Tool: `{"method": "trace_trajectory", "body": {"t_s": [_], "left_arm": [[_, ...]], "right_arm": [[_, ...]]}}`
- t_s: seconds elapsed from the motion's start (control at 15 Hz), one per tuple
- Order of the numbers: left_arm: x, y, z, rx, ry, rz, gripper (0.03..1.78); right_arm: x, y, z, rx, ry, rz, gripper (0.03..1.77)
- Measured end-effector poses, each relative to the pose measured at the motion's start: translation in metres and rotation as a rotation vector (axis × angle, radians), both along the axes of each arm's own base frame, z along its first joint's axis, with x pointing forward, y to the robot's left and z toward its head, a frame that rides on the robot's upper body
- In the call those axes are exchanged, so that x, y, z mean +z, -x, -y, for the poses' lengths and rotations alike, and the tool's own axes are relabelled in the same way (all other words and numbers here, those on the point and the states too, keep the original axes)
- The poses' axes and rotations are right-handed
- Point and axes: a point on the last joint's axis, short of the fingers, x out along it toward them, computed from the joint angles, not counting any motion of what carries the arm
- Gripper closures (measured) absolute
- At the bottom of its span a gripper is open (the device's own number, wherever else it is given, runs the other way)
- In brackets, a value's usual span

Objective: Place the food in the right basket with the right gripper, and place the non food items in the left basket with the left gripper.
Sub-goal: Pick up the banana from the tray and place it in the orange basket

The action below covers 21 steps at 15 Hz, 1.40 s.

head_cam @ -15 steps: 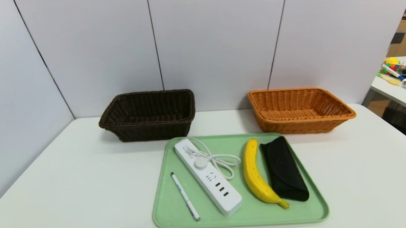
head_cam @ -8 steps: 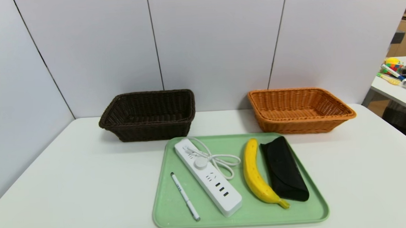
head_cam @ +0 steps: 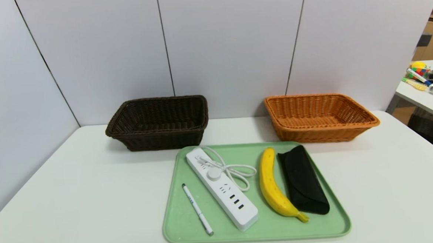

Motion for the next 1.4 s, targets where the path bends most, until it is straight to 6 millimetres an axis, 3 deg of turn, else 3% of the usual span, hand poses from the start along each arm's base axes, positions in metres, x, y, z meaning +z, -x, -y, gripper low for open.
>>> {"method": "trace_trajectory", "body": {"t_s": [0.2,0.4,0.93,1.2,1.4], "left_arm": [[0.034,-0.009,0.001,-0.026,0.004,-0.105,0.12],[0.057,-0.034,0.001,-0.034,0.006,-0.203,0.12],[0.105,-0.132,0.002,-0.061,0.020,-0.455,0.12],[0.117,-0.165,0.012,-0.122,0.026,-0.559,0.12],[0.114,-0.185,0.020,-0.158,0.021,-0.629,0.12]], "right_arm": [[0.026,-0.010,0.000,0.015,-0.001,-0.075,0.10],[0.049,-0.033,-0.001,0.035,-0.004,-0.183,0.10],[0.103,-0.112,-0.004,0.080,0.002,-0.510,0.10],[0.114,-0.146,-0.017,0.181,0.037,-0.651,0.09],[0.120,-0.173,-0.025,0.205,0.049,-0.700,0.09]]}}
